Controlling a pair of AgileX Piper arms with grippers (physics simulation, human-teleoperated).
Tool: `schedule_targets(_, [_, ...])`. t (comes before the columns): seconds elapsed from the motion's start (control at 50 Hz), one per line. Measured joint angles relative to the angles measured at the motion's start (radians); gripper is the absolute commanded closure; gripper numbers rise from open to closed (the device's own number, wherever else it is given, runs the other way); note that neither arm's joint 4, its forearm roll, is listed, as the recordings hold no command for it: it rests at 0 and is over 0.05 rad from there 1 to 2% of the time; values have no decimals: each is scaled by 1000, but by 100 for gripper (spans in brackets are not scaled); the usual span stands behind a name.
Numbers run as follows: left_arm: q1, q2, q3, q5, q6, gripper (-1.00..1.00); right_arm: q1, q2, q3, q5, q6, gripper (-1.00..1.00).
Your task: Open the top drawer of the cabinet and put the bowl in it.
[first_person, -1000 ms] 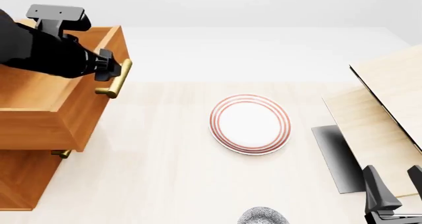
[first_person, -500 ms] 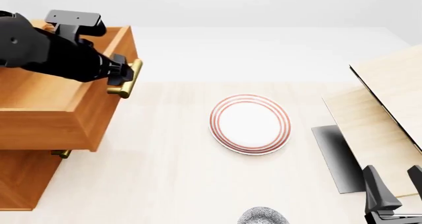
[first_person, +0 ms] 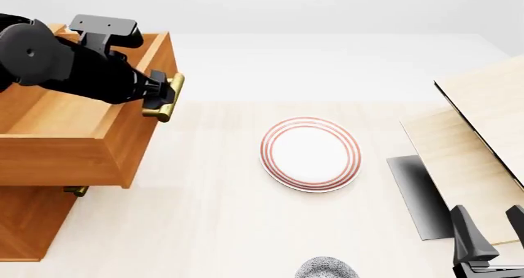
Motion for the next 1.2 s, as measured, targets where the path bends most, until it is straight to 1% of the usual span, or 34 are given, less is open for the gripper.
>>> schedule_targets(0.34, [-5,7,-15,22,0,-100,0,0,0,0,0,-100])
schedule_targets(1.2, [10,-88,-95,127,115,-100,0,0,0,0,0,-100])
